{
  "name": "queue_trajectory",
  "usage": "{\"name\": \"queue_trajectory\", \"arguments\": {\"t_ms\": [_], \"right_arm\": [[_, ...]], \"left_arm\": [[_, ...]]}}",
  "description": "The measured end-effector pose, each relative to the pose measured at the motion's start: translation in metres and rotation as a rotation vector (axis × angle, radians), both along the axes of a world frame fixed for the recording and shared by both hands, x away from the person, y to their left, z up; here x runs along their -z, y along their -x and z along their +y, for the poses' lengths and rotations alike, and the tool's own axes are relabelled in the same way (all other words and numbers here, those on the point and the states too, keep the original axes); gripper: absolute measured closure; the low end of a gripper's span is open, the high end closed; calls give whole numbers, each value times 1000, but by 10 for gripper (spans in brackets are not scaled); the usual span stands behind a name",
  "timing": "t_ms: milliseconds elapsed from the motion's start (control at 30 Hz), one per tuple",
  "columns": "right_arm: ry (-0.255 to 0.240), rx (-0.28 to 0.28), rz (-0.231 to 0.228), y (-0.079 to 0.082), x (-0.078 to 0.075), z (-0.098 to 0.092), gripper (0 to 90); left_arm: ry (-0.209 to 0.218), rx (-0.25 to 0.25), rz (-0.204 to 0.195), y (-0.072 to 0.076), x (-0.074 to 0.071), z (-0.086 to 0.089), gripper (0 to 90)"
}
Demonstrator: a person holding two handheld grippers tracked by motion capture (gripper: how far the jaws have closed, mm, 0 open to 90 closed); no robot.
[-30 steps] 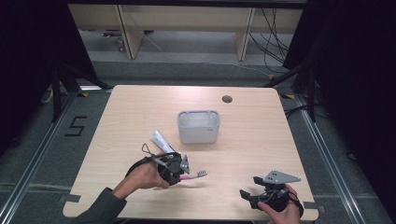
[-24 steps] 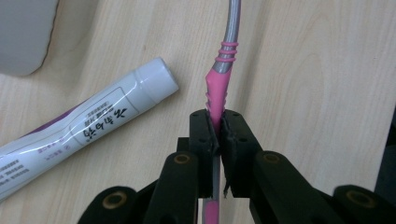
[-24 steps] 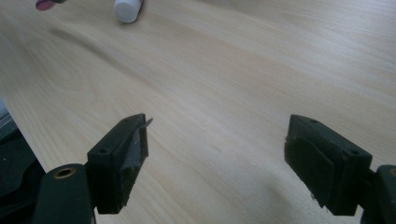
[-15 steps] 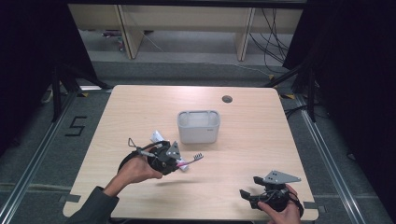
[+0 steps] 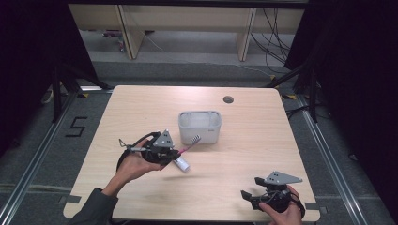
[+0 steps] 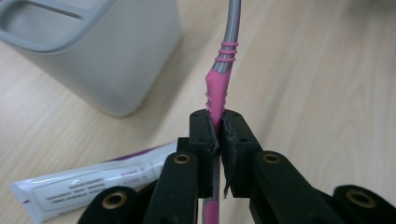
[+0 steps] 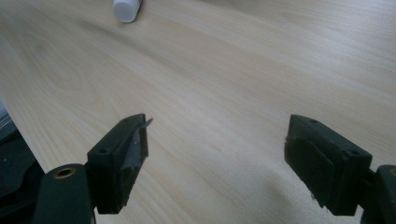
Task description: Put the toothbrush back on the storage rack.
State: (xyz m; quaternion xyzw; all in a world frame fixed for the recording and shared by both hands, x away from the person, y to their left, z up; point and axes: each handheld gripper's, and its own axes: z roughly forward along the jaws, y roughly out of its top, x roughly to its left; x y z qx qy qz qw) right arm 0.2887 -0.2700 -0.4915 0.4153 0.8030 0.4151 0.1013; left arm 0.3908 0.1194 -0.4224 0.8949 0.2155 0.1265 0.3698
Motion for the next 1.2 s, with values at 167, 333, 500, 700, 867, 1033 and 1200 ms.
{"name": "queue_trajectory", "arguments": {"t_ms": [167, 333, 500, 700, 867, 1033, 1200], "right_arm": [[12, -6, -22, -1, 0, -2, 226], [14, -10, -22, -1, 0, -1, 226], [15, -7, -23, -1, 0, -2, 226], [-2, 0, 0, 0, 0, 0, 226], [-3, -1, 2, 0, 0, 0, 226], [19, -7, -29, -2, 1, -2, 226], [15, -7, -26, -1, 0, -2, 226]], "left_arm": [[110, -76, -24, -7, -3, 12, 827], [194, -131, -37, -12, -6, 23, 827], [244, -188, -53, -16, -7, 30, 827], [256, -225, -88, -20, -13, 34, 827], [284, -252, -115, -23, -22, 33, 827], [317, -269, -134, -28, -31, 31, 827], [354, -285, -139, -32, -39, 27, 827]]}}
